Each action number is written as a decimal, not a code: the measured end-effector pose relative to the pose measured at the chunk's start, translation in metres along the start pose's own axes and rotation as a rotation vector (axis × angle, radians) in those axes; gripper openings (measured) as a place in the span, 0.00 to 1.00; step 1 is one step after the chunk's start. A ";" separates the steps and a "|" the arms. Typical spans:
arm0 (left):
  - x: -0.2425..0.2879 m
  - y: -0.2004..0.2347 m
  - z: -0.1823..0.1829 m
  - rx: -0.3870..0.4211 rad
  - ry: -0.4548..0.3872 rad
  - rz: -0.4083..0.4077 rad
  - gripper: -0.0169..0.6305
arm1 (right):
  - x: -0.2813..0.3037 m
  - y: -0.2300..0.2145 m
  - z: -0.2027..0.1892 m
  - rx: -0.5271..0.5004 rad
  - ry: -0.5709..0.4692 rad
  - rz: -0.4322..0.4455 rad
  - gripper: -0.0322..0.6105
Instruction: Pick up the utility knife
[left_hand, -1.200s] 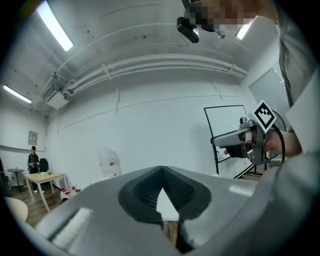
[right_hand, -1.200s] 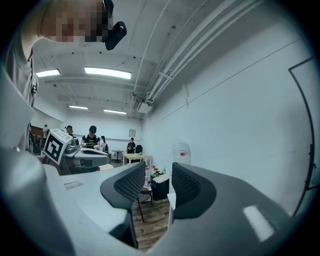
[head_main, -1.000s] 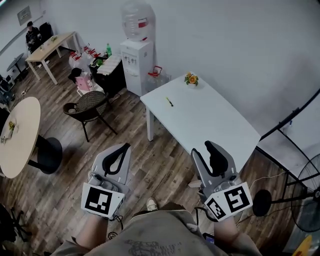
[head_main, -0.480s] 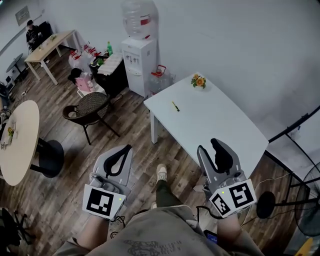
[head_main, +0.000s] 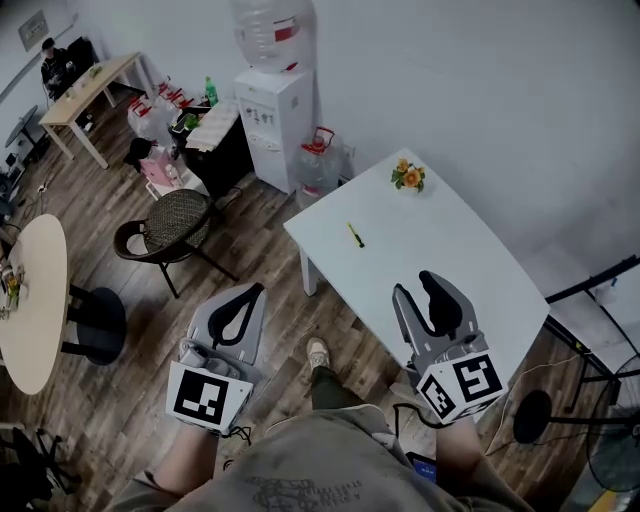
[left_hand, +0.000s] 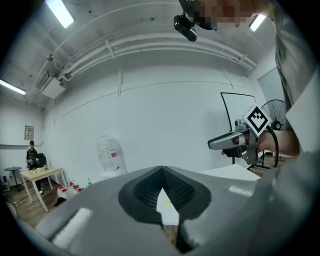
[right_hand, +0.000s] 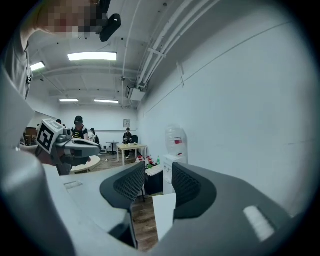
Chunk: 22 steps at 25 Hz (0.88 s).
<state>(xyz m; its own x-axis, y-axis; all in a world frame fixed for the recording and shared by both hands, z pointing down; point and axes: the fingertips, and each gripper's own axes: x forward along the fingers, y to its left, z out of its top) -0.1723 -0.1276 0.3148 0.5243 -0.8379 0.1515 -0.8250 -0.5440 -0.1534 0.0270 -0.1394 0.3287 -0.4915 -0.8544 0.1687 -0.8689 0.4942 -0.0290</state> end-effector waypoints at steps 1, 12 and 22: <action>0.016 0.009 -0.004 -0.017 0.016 -0.001 0.03 | 0.016 -0.011 -0.004 -0.001 0.017 -0.005 0.33; 0.173 0.082 -0.038 -0.080 0.101 -0.059 0.03 | 0.157 -0.100 -0.056 0.067 0.191 -0.014 0.34; 0.246 0.088 -0.078 -0.062 0.215 -0.154 0.03 | 0.198 -0.133 -0.102 0.190 0.290 -0.042 0.34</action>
<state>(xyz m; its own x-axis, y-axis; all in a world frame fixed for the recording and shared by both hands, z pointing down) -0.1323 -0.3785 0.4144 0.5934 -0.7129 0.3736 -0.7536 -0.6552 -0.0532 0.0510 -0.3576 0.4662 -0.4420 -0.7786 0.4455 -0.8967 0.3976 -0.1947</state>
